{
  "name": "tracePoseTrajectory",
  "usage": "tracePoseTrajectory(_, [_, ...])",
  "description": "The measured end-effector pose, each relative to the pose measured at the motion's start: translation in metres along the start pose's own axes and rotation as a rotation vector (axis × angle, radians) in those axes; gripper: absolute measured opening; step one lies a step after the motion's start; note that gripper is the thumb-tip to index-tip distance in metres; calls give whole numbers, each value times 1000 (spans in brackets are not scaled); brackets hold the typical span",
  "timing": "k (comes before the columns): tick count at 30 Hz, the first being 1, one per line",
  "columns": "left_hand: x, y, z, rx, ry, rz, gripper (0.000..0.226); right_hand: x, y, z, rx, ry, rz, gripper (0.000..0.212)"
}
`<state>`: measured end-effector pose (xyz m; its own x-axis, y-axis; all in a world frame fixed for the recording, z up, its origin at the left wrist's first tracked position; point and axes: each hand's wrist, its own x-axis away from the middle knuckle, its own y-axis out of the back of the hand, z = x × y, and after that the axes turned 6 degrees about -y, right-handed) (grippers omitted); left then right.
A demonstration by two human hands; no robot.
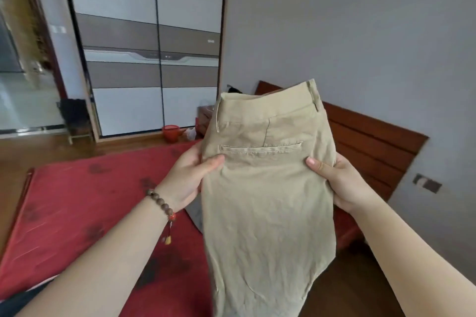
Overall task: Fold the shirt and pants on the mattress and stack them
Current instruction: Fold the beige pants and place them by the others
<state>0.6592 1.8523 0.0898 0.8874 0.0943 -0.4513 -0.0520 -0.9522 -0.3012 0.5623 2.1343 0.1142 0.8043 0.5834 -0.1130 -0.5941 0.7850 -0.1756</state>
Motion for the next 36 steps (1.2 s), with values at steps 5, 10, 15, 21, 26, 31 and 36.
tracePoseTrajectory(5, [21, 56, -24, -60, -42, -215, 30, -52, -55, -33, -59, -65, 115, 32])
tracePoseTrajectory(10, [26, 123, -34, -166, -83, -333, 28, -116, -108, -63, -37, -74, 135, 34])
tracePoseTrajectory(15, [5, 201, -12, -364, -72, -480, 23, -204, -146, -113, 34, -43, 138, 34])
tracePoseTrajectory(21, [-75, 333, 48, -430, 39, -574, 25, -363, -168, -184, 157, -142, 127, 32])
tracePoseTrajectory(26, [-170, 479, 132, -509, 288, -775, 52, -530, -172, -267, 558, -234, -76, 53])
tracePoseTrajectory(31, [-150, 558, 236, -413, 500, -826, 52, -569, -133, -376, 857, -411, -89, 50])
tracePoseTrajectory(36, [-90, 553, 323, -477, 699, -712, 32, -516, -104, -489, 887, -637, 20, 41])
